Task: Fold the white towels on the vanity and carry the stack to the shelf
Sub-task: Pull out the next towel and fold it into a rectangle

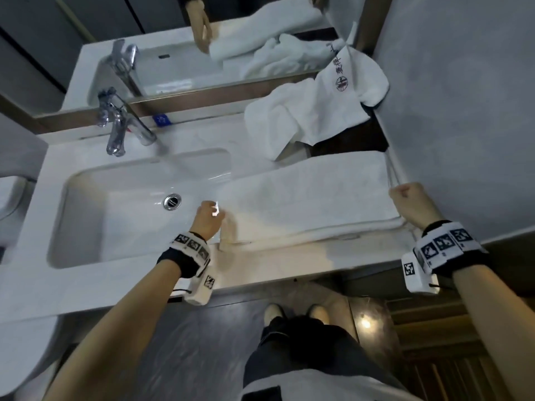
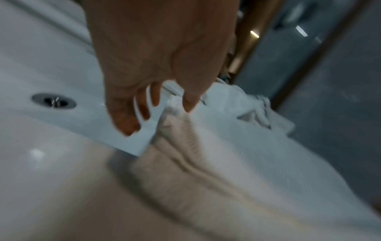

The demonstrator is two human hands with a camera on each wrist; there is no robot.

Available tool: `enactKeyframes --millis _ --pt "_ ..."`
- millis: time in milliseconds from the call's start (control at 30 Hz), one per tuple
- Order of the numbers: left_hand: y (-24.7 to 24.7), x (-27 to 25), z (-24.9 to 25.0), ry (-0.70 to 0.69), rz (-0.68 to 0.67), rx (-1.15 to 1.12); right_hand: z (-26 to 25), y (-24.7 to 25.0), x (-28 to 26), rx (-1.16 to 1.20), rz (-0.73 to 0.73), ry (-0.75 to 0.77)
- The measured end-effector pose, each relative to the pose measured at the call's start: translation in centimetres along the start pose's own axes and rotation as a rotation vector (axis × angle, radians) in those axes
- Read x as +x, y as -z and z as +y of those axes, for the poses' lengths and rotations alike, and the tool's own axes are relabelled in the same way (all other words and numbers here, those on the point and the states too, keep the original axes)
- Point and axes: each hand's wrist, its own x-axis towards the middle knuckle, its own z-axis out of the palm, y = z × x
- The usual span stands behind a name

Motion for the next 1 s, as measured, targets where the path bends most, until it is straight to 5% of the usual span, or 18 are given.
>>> enactKeyframes --millis 100,200,367,567,700,1000 --pt "-1.2 0.4 1.0 0.236 -0.196 -0.009 -0.8 -0.3 1.0 0.038 -0.158 -0.070" --pt "-1.4 0.8 1.1 0.135 -0.062 -0.073 -0.9 -0.1 1.9 0.085 -0.178 -0.046" --pt "-0.7 1.0 1.9 -0.002 0.089 -0.248 -1.7 0.0 2.1 0.200 0.009 0.086" --pt "-1.9 0.2 1.7 0.067 0.091 0.158 -1.0 -0.4 1.4 -0.037 0.099 0.178" --pt "-1.8 0.1 1.5 0.074 0.152 0.051 -0.6 -0.6 1.1 -0.039 0.024 0.092" --pt "-0.5 -1.0 1.8 0.044 -0.003 -0.087 -0.9 -0.7 0.9 0.020 -0.018 0.093"
